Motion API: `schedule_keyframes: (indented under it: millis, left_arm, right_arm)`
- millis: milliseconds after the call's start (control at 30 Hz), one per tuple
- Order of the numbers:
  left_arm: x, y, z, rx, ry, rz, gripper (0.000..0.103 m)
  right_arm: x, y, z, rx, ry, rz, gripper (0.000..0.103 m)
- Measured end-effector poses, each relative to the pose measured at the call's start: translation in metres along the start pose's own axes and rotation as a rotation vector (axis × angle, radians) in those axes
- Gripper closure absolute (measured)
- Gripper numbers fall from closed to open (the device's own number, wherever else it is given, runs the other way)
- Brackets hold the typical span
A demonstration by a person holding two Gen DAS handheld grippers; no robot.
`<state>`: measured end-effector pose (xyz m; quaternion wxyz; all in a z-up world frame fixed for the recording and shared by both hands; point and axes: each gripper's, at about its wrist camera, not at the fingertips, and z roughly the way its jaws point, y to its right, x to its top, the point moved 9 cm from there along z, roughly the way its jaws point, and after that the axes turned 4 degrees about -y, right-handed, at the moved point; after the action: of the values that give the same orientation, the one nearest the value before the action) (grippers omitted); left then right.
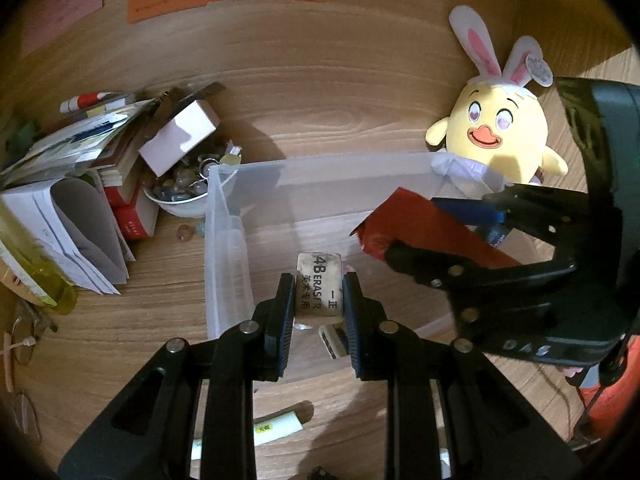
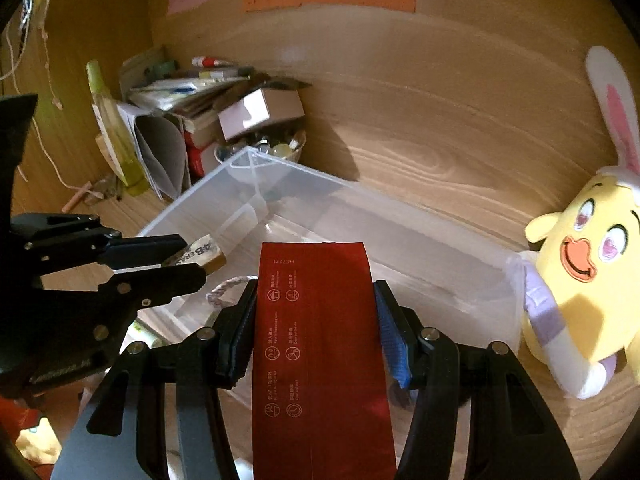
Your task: Organize objects
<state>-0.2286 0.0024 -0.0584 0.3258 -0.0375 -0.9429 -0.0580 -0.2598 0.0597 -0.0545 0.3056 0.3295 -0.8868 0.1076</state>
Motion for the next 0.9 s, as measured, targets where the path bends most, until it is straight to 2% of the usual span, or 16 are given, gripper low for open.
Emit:
schedule_keyframes:
  millis: [233, 567, 633, 733, 833, 900]
  left_arm:
    - [-0.001, 0.001, 0.007, -0.006, -0.027, 0.001, 0.08]
    - [0.002, -0.001, -0.005, 0.007, 0.008, 0.002, 0.075]
    - [0.003, -0.002, -0.009, 0.004, 0.019, -0.006, 0.069]
    - [0.005, -0.004, -0.02, 0.007, 0.05, -0.013, 0.058]
    - [0.007, -0.005, -0.03, 0.012, 0.077, -0.013, 0.052]
    - [0.009, -0.006, -0.038, 0.014, 0.096, -0.013, 0.048]
  right_arm:
    - [0.001, -0.002, 0.011, -0.04, -0.015, -0.021, 0.052]
    - [0.005, -0.005, 0.011, -0.079, -0.004, -0.05, 0.052]
    - [0.006, -0.007, 0.006, -0.077, 0.001, -0.055, 0.051]
    - [0.008, -0.007, -0.003, -0.074, 0.017, -0.049, 0.044]
    - [0.009, -0.005, -0.014, -0.075, 0.038, -0.035, 0.04]
    - [0.008, -0.004, -0.021, -0.075, 0.049, -0.027, 0.033]
